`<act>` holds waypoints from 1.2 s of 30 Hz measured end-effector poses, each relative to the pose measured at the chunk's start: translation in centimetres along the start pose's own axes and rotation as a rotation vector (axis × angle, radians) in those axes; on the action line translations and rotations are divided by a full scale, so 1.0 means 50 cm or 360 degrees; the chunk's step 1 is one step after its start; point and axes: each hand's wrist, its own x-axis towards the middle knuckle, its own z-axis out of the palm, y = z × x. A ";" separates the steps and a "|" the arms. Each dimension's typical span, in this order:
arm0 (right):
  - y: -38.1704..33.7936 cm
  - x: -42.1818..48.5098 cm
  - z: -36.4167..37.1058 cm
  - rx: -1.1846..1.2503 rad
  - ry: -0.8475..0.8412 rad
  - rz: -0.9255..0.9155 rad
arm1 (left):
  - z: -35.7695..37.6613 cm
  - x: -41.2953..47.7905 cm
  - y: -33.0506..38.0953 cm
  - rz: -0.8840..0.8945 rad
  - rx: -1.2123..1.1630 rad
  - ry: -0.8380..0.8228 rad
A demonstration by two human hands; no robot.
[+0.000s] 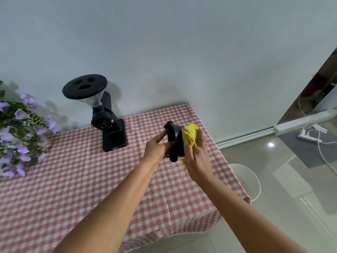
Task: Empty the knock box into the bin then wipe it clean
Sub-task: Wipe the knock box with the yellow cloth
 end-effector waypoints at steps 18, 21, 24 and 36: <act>-0.015 0.052 -0.026 -0.0452 0.0021 -0.0181 | 0.002 0.007 0.004 -0.0025 -0.0159 -0.0129; -0.021 0.055 -0.023 -0.0356 0.0046 -0.0052 | 0.007 0.012 0.006 0.0006 -0.0106 -0.0103; -0.016 0.019 -0.007 -0.0659 -0.0012 -0.0351 | 0.000 0.015 0.006 -0.0014 -0.0155 -0.0068; -0.008 0.020 0.002 -0.0440 -0.0108 -0.0204 | -0.014 0.016 -0.015 0.0145 0.0297 -0.0137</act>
